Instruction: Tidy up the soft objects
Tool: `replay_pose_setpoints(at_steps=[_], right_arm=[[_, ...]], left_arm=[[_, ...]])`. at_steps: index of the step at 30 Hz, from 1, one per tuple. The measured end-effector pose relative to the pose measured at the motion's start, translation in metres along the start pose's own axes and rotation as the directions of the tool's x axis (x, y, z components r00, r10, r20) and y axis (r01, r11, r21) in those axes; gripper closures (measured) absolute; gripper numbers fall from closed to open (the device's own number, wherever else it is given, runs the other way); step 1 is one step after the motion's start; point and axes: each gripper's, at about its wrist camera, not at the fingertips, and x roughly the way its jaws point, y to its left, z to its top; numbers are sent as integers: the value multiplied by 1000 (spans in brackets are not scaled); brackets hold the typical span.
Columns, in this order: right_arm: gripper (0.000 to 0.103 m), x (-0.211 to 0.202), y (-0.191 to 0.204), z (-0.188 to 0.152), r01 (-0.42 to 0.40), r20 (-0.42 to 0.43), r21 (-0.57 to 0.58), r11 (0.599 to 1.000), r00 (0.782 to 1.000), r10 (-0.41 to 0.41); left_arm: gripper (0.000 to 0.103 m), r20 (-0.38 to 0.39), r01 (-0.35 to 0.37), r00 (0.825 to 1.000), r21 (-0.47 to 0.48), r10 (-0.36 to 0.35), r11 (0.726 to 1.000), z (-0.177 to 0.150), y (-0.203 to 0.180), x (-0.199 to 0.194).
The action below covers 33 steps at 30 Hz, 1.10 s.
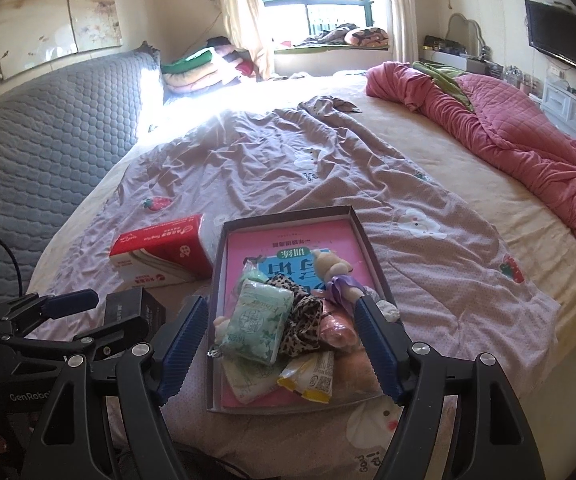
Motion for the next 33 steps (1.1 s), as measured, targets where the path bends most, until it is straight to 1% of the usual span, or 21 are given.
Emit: replay_pose_setpoints(at_steps=[9, 13, 19, 25, 28, 33], right_arm=[[26, -17, 3, -28, 8, 37, 8, 1000, 999, -8], [26, -18, 2, -39, -6, 16, 7, 1000, 1000, 6], [26, -18, 2, -57, 3, -2, -10, 1000, 1000, -3], [26, -25, -5, -65, 10, 22, 13, 1000, 1000, -10], [26, -28, -9, -69, 7, 30, 26, 1000, 1000, -8], [26, -30, -10, -74, 4, 36, 6, 1000, 999, -4]], left_arm=[[18, -5, -31, 1000, -5, 31, 1000, -14, 2, -4], [18, -13, -47, 999, -3, 47, 999, -24, 4, -4], [18, -19, -52, 998, -16, 52, 998, -37, 5, -6], [18, -12, -75, 997, -28, 75, 997, -48, 10, -9], [18, -17, -75, 997, -46, 74, 996, -53, 14, -10], [18, -16, -92, 996, -44, 91, 995, -61, 17, -13]])
